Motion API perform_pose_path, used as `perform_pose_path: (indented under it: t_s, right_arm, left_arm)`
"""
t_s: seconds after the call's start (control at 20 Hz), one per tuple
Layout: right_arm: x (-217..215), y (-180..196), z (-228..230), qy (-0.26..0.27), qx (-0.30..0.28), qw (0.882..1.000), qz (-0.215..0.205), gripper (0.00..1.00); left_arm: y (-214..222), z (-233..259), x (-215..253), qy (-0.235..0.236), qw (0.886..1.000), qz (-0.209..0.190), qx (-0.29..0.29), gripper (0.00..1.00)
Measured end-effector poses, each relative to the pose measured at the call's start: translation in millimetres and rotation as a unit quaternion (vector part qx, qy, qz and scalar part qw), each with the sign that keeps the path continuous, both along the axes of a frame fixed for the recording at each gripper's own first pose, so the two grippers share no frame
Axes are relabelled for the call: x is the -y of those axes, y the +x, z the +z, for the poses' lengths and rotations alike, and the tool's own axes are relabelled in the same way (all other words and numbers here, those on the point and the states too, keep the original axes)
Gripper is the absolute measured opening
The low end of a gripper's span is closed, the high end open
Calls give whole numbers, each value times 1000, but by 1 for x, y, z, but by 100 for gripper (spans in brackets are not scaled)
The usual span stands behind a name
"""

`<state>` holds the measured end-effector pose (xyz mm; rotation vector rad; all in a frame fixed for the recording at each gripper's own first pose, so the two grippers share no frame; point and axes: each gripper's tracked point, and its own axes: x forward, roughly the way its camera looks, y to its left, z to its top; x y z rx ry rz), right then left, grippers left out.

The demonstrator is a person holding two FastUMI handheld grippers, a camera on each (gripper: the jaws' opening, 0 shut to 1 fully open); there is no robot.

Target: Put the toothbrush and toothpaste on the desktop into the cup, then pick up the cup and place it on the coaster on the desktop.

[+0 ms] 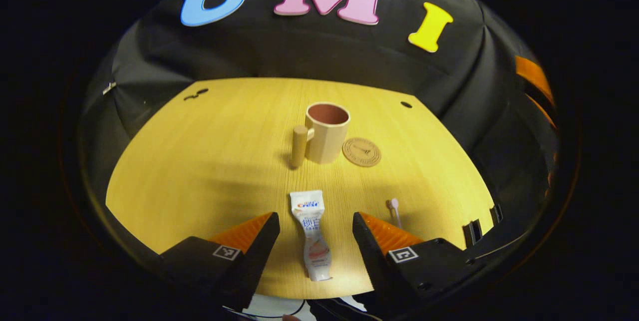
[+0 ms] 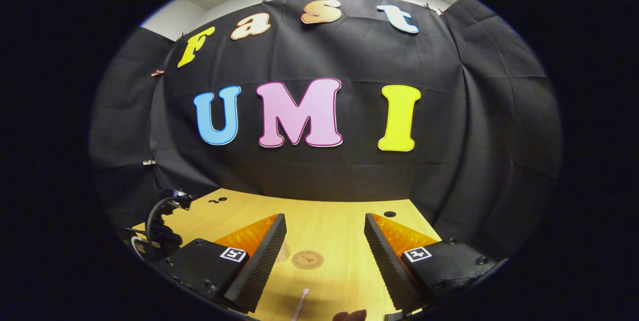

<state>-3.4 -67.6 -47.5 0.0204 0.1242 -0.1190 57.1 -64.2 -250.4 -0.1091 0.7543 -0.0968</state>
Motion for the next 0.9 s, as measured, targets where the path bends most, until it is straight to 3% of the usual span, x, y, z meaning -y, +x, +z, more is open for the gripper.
perform_pose_path:
  t_s: [0.35, 0.6, 0.65, 0.9]
  right_arm:
    - [27, -10, -16, -1, -27, 999, -17, 97]
    - [37, -13, -25, 3, -43, 999, -33, 97]
    - [37, -13, -27, 4, -46, 998, -33, 97]
    - [30, -13, -43, 14, -76, 996, -38, 97]
  left_arm:
    - [19, -57, 3, 22, 996, 20, -85, 75]
    - [24, -72, 2, 65, 992, 11, -109, 60]
    - [24, -72, 2, 68, 991, 7, -113, 61]
    - [20, -67, 1, 72, 989, -9, -132, 36]
